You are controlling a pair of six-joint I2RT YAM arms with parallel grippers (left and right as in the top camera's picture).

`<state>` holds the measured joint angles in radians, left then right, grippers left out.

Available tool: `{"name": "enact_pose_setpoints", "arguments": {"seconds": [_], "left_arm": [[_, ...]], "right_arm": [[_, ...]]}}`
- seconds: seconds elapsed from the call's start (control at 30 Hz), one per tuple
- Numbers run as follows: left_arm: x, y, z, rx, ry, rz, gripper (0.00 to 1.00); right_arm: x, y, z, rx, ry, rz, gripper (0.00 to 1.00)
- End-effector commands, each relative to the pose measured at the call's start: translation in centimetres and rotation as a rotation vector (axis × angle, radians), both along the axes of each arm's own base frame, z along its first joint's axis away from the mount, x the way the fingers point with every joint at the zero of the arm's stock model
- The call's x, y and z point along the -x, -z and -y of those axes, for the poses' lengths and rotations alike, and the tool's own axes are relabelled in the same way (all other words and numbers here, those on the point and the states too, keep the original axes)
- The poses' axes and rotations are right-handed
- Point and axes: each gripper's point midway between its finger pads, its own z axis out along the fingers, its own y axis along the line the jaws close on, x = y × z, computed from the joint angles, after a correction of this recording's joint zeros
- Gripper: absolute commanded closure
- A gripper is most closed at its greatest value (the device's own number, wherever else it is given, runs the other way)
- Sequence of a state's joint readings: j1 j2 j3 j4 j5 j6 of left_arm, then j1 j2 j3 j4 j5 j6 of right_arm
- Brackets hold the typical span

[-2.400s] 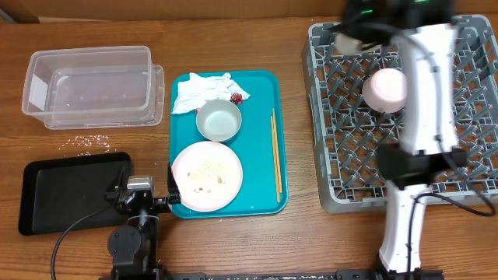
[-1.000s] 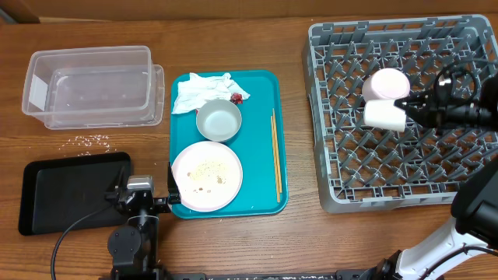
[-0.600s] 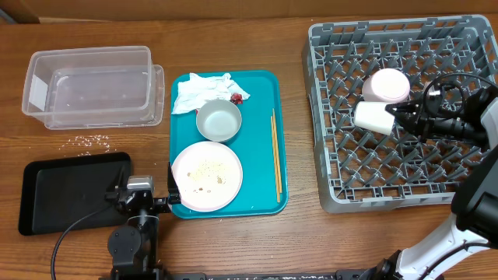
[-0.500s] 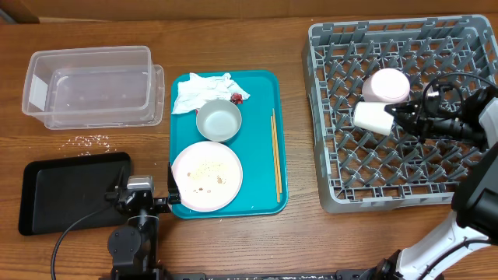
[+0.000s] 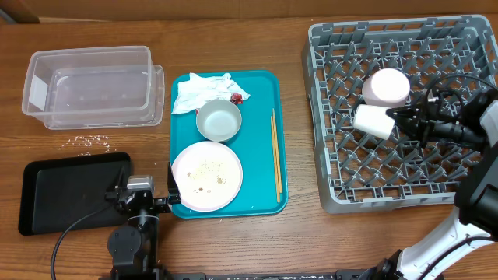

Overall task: Sort waste into correct bins and load items into the dishwasher
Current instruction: 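Lower the white cup upside down into the rack and release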

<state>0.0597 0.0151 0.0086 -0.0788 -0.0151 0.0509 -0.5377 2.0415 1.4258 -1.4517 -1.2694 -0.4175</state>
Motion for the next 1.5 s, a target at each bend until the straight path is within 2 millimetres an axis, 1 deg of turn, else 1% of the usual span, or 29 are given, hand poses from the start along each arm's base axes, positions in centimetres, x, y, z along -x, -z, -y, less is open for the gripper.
{"name": "enact_pose_setpoints", "arguments": {"seconds": [0.0, 0.07, 0.13, 0.27, 0.37, 0.43, 0.47, 0.53, 0.57, 0.67, 0.73, 0.8, 0.83, 0.97, 1.03, 1.13, 1.23, 1.3, 1.4, 1.47], "left_arm": [[0.0, -0.1, 0.1, 0.014, 0.005, 0.010, 0.00], [0.0, -0.1, 0.1, 0.014, 0.005, 0.010, 0.00], [0.0, -0.1, 0.1, 0.014, 0.005, 0.010, 0.00], [0.0, -0.1, 0.1, 0.014, 0.005, 0.010, 0.00], [0.0, -0.1, 0.1, 0.014, 0.005, 0.010, 0.00], [0.0, -0.1, 0.1, 0.014, 0.005, 0.010, 0.00], [0.0, -0.1, 0.1, 0.014, 0.005, 0.010, 0.00], [0.0, -0.1, 0.1, 0.014, 0.005, 0.010, 0.00], [0.0, -0.1, 0.1, 0.014, 0.005, 0.010, 0.00], [0.0, -0.1, 0.1, 0.014, 0.005, 0.010, 0.00], [0.0, -0.1, 0.1, 0.014, 0.005, 0.010, 0.00], [0.0, -0.1, 0.1, 0.014, 0.005, 0.010, 0.00], [0.0, -0.1, 0.1, 0.014, 0.005, 0.010, 0.00], [0.0, -0.1, 0.1, 0.014, 0.005, 0.010, 0.00], [0.0, -0.1, 0.1, 0.014, 0.005, 0.010, 0.00], [0.0, -0.1, 0.1, 0.014, 0.005, 0.010, 0.00], [0.0, -0.1, 0.1, 0.014, 0.005, 0.010, 0.00], [0.0, -0.1, 0.1, 0.014, 0.005, 0.010, 0.00], [0.0, -0.1, 0.1, 0.014, 0.005, 0.010, 0.00], [0.0, -0.1, 0.1, 0.014, 0.005, 0.010, 0.00]], "right_arm": [[1.3, 2.2, 1.5, 0.093, -0.020, -0.071, 0.90], [1.7, 2.6, 2.0, 0.143, -0.041, -0.101, 0.84], [2.0, 2.5, 2.3, 0.181, -0.061, -0.127, 0.82], [1.3, 0.8, 3.2, 0.224, -0.045, -0.142, 0.80], [0.8, -0.1, 4.8, 0.333, -0.009, -0.211, 0.79], [0.9, -0.4, 6.6, 0.452, 0.034, -0.299, 0.79], [1.1, -0.7, 7.8, 0.535, 0.072, -0.355, 0.79], [1.2, -1.4, 8.6, 0.599, 0.103, -0.380, 0.78], [1.2, -2.0, 8.6, 0.627, 0.108, -0.368, 0.77], [1.1, -3.5, 7.5, 0.654, 0.096, -0.320, 0.74], [0.9, -3.8, 6.2, 0.670, 0.064, -0.299, 0.73], [0.6, -3.6, 4.5, 0.698, 0.011, -0.290, 0.73], [0.5, -3.5, 3.9, 0.710, -0.007, -0.284, 0.73], [-0.8, -3.0, 0.3, 0.783, -0.110, -0.217, 0.73], [-1.4, -2.3, -1.1, 0.857, -0.135, -0.212, 0.73], [-1.9, -0.9, -1.2, 0.998, -0.093, -0.277, 0.74], [-1.9, 0.4, -1.1, 1.104, -0.058, -0.330, 0.85], [-1.4, 1.0, -0.8, 1.132, -0.048, -0.370, 0.90], [-1.0, 1.5, -0.6, 1.126, -0.037, -0.402, 0.92], [-0.8, 1.8, -0.5, 1.126, -0.039, -0.410, 0.96]]}}
